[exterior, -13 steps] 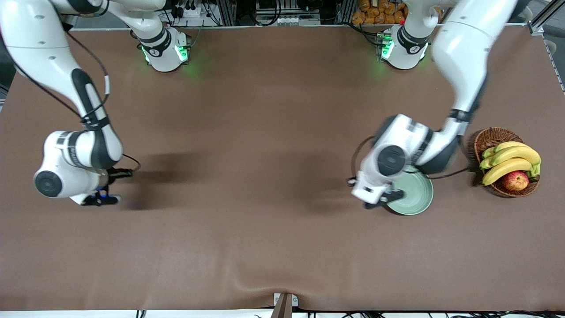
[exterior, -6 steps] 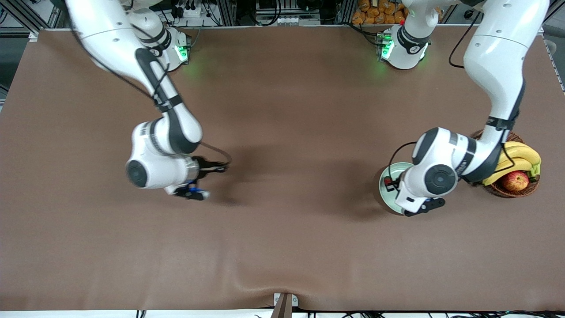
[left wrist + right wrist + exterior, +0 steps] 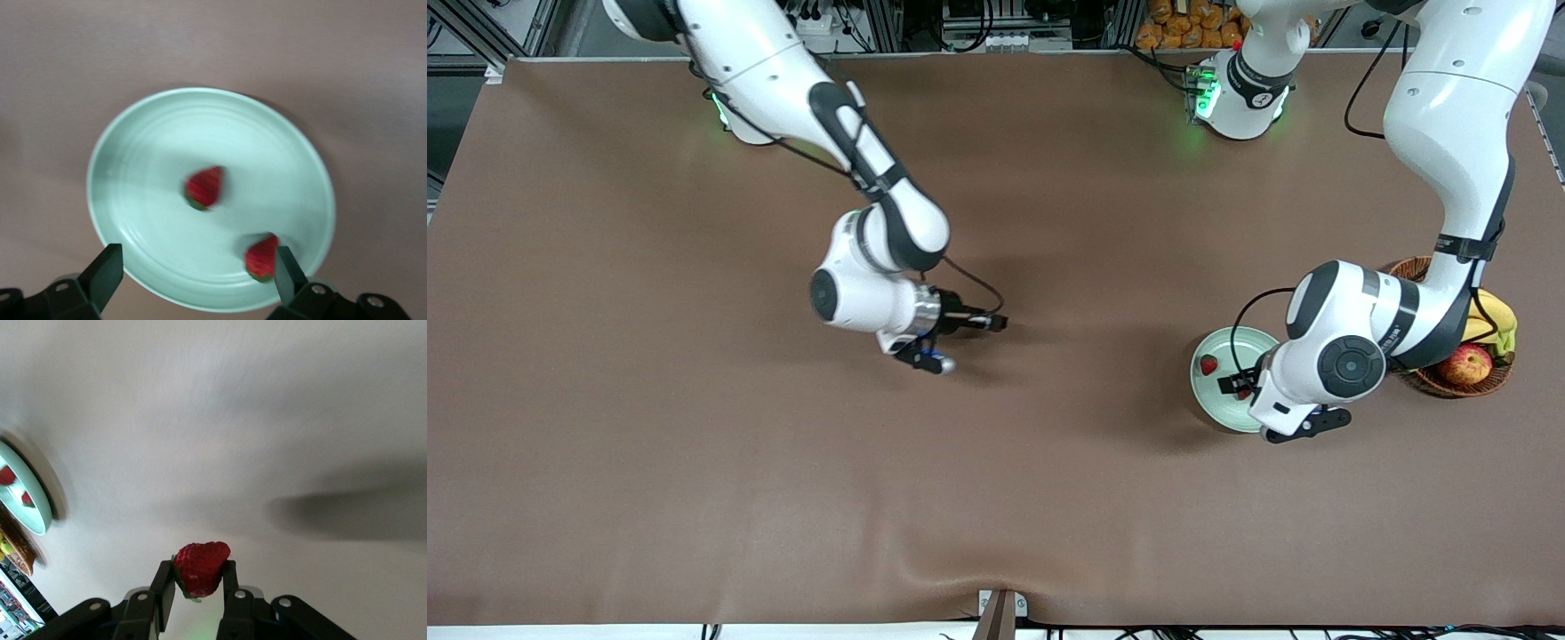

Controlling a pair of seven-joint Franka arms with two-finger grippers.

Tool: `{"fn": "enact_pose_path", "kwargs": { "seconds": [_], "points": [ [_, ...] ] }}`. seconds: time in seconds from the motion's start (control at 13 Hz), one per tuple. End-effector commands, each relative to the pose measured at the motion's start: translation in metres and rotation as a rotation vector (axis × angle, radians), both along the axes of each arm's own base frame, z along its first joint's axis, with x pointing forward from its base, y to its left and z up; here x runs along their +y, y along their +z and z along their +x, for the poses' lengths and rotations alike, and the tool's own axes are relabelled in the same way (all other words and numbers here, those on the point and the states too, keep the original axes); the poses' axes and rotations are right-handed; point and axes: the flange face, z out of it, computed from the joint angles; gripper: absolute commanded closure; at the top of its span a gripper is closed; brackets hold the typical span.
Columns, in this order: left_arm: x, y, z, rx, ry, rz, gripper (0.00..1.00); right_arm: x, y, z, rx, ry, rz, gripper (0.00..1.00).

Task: Collect all strawberries into plate
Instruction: 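Set the last strawberry mid-table with the right gripper while the left gripper returns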

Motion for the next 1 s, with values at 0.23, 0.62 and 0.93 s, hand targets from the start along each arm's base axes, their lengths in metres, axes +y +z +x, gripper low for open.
{"fn": "enact_pose_path", "kwargs": {
  "seconds": [0.23, 0.62, 0.93],
  "points": [
    [-0.091, 0.020, -0.024, -0.003, 0.097, -0.060, 0.00, 0.062, -0.023, -0.014, -0.003, -0.077, 0.067, 0.76],
    [-0.169, 0.002, -0.054, -0.015, 0.158, -0.057, 0.00, 0.014, -0.016, 0.017, -0.028, -0.139, 0.047, 0.00],
    [-0.244, -0.006, -0.082, -0.035, 0.213, -0.133, 0.00, -0.087, -0.011, 0.054, -0.015, -0.205, -0.018, 0.00]
  ]
}}
